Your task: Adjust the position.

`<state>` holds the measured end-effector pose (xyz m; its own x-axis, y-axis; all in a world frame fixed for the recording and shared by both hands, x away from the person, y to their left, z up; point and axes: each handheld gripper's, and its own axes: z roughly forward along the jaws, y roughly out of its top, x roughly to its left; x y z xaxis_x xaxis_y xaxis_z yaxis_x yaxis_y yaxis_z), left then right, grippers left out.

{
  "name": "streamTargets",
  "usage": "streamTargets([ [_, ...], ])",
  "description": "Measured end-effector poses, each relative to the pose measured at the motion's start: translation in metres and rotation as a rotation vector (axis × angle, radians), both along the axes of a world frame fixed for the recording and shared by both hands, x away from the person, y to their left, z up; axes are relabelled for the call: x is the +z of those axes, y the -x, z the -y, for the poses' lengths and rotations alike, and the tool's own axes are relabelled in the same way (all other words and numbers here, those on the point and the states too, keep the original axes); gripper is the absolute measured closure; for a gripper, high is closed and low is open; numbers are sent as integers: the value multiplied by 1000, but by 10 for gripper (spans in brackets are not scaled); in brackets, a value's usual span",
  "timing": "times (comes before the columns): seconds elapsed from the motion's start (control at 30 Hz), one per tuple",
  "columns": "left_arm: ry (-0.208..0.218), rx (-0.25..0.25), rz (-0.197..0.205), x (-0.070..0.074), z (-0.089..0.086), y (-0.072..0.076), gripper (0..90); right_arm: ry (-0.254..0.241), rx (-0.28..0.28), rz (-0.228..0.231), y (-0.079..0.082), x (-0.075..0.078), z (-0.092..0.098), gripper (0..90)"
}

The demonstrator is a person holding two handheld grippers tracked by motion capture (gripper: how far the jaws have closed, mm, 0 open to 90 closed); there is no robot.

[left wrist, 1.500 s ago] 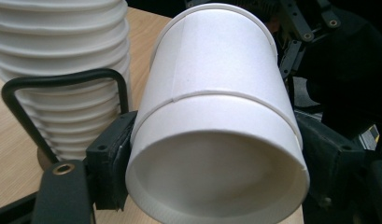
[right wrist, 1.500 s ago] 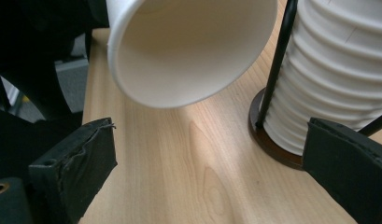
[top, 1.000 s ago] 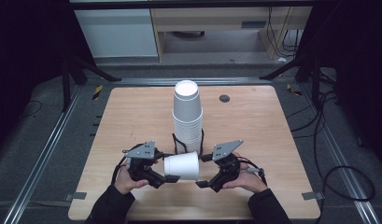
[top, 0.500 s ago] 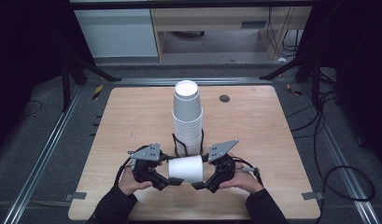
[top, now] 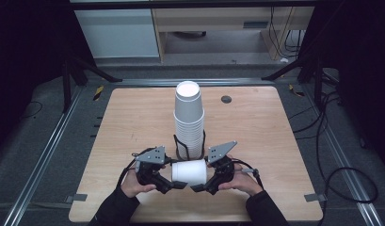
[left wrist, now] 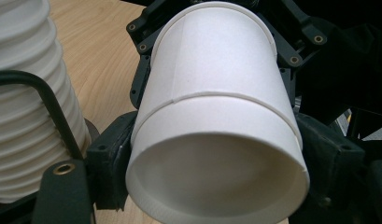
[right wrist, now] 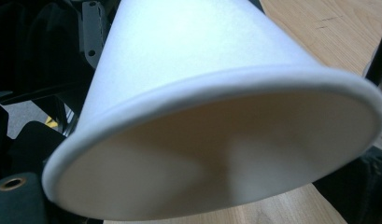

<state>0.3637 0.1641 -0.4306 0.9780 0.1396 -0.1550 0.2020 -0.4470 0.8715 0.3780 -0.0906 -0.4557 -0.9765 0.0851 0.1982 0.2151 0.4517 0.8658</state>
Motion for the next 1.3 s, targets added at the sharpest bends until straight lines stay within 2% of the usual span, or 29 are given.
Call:
streamTargets([
  [0.2, -7, 8, -3, 1, 1, 0, 214, -2, -4, -3, -1, 0, 1, 89],
  [0.27, -23, 29, 20, 2, 1, 1, 198, 4, -8, 2, -1, 0, 1, 89],
  [0.3, -28, 34, 24, 2, 1, 1, 167, 6, -11, 3, -2, 0, 2, 90],
  [0.4, -26, 47, 28, 4, -1, 1, 149, 11, -20, 6, -2, 1, 6, 91],
  [0.47, -44, 63, 40, 4, -4, 1, 142, 22, -25, 14, -2, 2, 8, 92],
  [0.67, -114, 119, 67, 3, -12, -1, 129, 136, -77, 89, -4, 19, 22, 91],
  [0.73, -134, 125, 72, 2, -12, -2, 131, 206, -80, 117, -5, 27, 23, 90],
  [0.8, -164, 122, 75, 1, -12, -2, 128, 276, -73, 138, -6, 35, 22, 89],
  [0.9, -183, 134, 79, -2, -11, -3, 132, 353, -55, 153, -9, 44, 18, 90],
  [1.03, -203, 139, 84, -4, -10, -4, 132, 446, -23, 168, -13, 48, 5, 89],
  [1.3, -224, 134, 93, -6, -6, -3, 129, 536, 51, 170, -16, 44, -27, 88],
])
